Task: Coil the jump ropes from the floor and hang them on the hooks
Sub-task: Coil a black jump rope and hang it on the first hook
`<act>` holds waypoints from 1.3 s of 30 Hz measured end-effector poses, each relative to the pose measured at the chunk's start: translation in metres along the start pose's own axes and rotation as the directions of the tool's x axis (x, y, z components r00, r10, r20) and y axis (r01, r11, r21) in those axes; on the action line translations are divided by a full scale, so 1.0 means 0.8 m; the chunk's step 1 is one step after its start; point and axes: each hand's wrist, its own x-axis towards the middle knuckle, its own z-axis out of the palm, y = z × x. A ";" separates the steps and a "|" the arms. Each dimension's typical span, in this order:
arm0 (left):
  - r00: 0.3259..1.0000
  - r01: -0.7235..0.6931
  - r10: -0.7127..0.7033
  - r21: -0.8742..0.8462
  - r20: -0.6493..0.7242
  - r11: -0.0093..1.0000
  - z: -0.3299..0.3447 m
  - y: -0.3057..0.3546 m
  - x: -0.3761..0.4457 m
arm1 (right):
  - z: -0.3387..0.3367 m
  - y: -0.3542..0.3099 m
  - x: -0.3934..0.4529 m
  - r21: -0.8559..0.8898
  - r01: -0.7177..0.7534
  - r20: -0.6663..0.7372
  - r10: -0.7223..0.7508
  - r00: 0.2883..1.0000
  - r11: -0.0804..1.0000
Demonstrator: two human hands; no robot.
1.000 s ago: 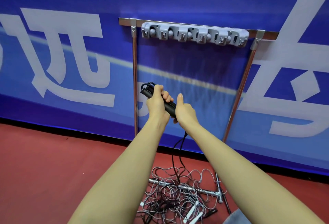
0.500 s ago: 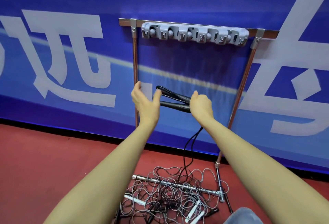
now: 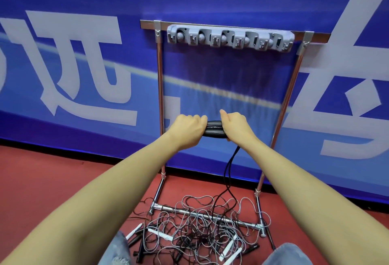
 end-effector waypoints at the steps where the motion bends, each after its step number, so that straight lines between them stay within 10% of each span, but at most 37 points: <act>1: 0.999 0.021 -0.020 -0.035 0.026 0.999 0.001 0.000 -0.001 | 0.001 -0.001 0.000 -0.022 0.022 0.012 -0.022 1.000 1.000; 12: 0.993 0.041 -0.032 -0.079 0.113 0.996 0.029 -0.022 -0.016 | 0.005 0.034 -0.003 -0.021 0.192 0.305 -0.177 0.936 0.981; 21: 0.992 -0.040 0.024 -0.122 -0.127 0.992 0.033 -0.029 -0.022 | 0.012 0.031 0.005 -0.175 0.271 0.069 -0.263 0.962 0.947; 33: 0.868 0.491 -0.471 -0.420 0.158 0.763 0.008 -0.002 -0.001 | 0.002 0.011 -0.008 0.001 0.255 0.171 -0.252 0.952 0.967; 36: 0.882 0.471 -0.430 -0.344 0.192 0.813 0.009 -0.004 -0.001 | -0.003 0.006 -0.007 -0.357 0.389 0.156 -0.356 0.921 0.849; 39: 0.917 0.394 -0.353 -0.271 0.189 0.879 0.010 -0.013 -0.003 | -0.010 0.006 0.000 -0.700 0.536 0.107 -0.673 0.732 0.471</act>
